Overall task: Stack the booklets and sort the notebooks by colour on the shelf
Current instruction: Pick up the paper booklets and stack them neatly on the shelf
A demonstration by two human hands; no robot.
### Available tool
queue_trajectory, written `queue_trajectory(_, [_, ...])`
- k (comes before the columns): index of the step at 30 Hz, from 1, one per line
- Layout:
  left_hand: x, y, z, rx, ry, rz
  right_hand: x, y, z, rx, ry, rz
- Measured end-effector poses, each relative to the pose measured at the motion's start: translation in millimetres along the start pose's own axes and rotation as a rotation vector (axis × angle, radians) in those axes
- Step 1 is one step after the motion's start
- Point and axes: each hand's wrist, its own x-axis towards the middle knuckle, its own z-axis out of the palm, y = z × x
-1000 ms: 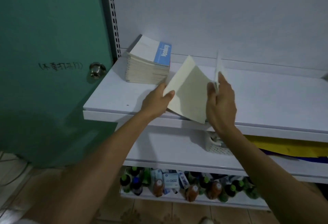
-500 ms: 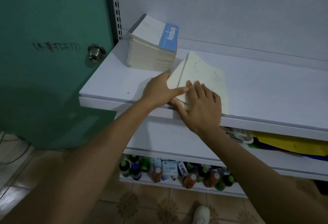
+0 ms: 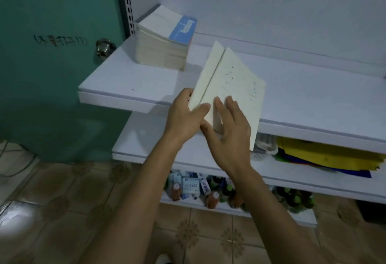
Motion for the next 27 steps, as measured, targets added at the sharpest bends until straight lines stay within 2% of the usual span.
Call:
queue_trajectory(3, [-41, 8, 48, -0.226, 0.017, -0.043, -37, 32, -47, 0.156, 0.191, 0.052])
queue_trajectory(6, [-81, 19, 105, -0.308, -0.046, -0.047, -65, 83, -107, 0.409, 0.458, 0.4])
queue_trajectory(8, [-109, 24, 141, -0.36, -0.099, -0.059, -82, 120, -151, 0.598, 0.462, 0.706])
queue_trajectory(10, [-136, 26, 174, -0.433, -0.165, -0.076, -101, 154, -194, 0.862, 0.322, 0.88])
queue_trajectory(13, [-168, 28, 221, -0.496, -0.293, -0.097, -133, 186, -246, 1.169, 0.185, 0.847])
queue_trajectory(15, [-180, 32, 252, -0.498, -0.401, -0.104, -152, 202, -276, 1.111, 0.205, 0.791])
queue_trajectory(17, [-186, 39, 283, -0.46, -0.506, -0.096, -168, 217, -305, 1.002, 0.291, 0.763])
queue_trajectory(20, [-194, 51, 327, -0.392, -0.605, -0.082, -186, 238, -341, 0.988, 0.413, 0.744])
queue_trajectory(24, [-192, 66, 375, -0.344, -0.651, -0.039, -191, 261, -368, 0.982, 0.537, 0.701])
queue_trajectory(27, [-183, 68, 406, -0.336, -0.626, -0.082, -186, 282, -380, 0.901, 0.577, 0.682])
